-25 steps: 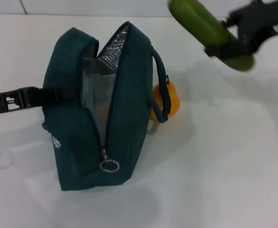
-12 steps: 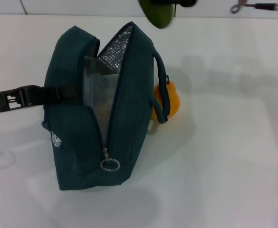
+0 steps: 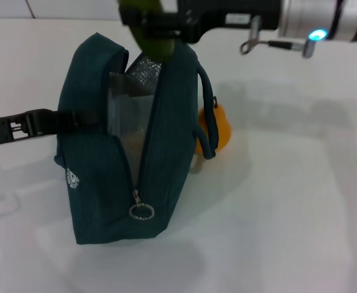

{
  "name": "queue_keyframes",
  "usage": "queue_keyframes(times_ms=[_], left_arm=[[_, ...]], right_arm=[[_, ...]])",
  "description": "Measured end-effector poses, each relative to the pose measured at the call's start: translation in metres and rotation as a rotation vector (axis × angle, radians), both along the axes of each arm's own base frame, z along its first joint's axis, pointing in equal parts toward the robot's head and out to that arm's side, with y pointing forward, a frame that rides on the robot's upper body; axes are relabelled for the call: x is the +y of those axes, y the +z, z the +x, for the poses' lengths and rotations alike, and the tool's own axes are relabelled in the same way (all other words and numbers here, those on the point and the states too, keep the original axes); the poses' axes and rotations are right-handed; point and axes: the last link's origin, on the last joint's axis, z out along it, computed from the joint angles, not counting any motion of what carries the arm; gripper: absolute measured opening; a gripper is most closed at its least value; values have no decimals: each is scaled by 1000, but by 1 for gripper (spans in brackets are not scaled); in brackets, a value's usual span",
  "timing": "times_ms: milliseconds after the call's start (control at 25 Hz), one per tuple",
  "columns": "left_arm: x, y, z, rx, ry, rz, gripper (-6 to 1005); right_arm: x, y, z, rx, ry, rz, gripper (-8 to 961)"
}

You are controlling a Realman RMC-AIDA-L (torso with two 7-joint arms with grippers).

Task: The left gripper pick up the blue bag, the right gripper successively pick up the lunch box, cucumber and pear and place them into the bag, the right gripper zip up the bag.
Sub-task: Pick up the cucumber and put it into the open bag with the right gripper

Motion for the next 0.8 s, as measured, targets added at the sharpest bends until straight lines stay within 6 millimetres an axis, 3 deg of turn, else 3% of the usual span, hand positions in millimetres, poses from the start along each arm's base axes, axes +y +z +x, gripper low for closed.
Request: queue_keyframes(times_ms=[280,800], left_arm=[[0,-1,0,-2,1,0,40],[-1,-2,0,-4,2,-3,40]], right_arm=[[-5,-28,6,-50,-1,24,621],[-5,-35,27,-64,-47,43,631]])
